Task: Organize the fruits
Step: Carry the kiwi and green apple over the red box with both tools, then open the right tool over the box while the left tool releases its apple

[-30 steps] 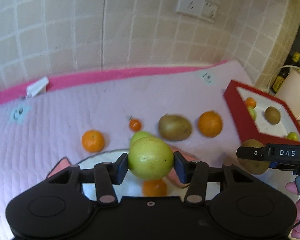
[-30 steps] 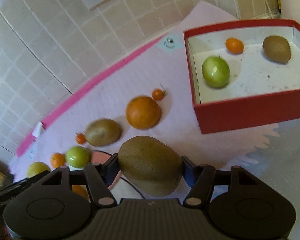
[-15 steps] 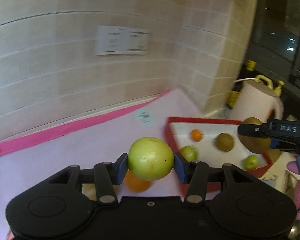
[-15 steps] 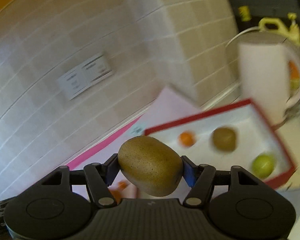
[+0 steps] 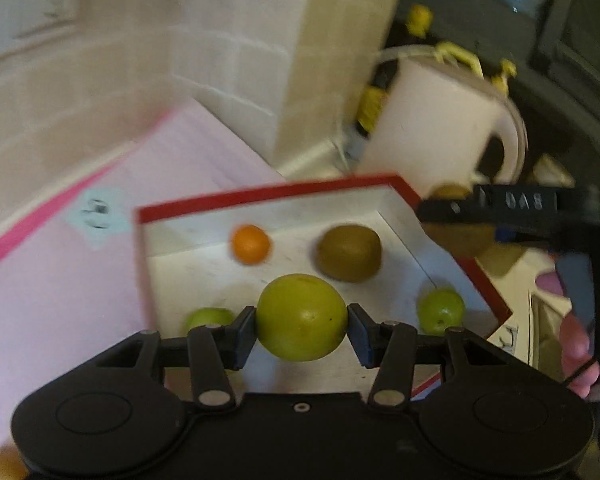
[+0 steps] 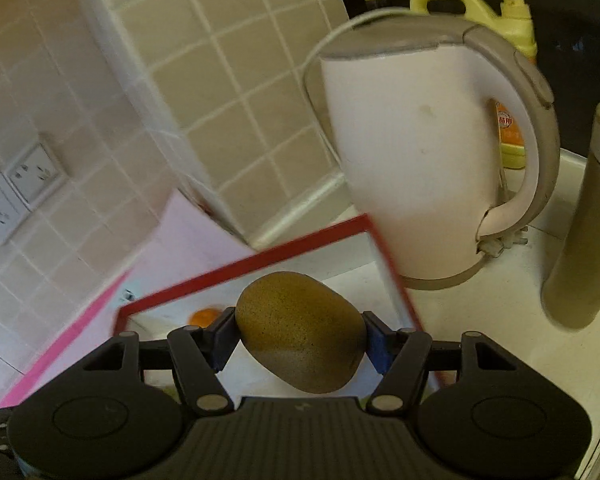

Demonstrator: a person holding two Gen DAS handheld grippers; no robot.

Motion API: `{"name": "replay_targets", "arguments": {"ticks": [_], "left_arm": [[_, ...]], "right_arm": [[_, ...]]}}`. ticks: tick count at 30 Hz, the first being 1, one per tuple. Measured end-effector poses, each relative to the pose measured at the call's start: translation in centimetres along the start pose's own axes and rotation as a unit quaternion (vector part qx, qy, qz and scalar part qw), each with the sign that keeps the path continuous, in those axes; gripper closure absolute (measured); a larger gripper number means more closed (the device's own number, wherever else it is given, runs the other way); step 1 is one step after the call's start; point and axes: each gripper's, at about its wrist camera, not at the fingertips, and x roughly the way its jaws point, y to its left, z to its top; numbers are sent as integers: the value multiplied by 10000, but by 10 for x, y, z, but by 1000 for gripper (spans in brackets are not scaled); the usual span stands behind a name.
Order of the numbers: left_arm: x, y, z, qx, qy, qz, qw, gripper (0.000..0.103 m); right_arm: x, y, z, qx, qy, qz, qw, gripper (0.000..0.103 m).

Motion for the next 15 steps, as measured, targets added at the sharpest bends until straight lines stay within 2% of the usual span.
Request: {"name": "replay_targets", "arguments": {"ticks": [4, 7, 15], "left_arm": [[35, -10, 1, 168, 392, -102, 9990, 45], [53, -13, -1, 297, 611, -16, 9977, 45], [65, -7, -10, 354, 976, 73, 9946, 45]], "right_arm": [[23, 0, -3, -350, 427, 89, 9984, 36], [40, 9, -12, -772, 727, 130, 9943, 36], [69, 29, -22, -1351, 1401, 310, 9804, 36]]}}
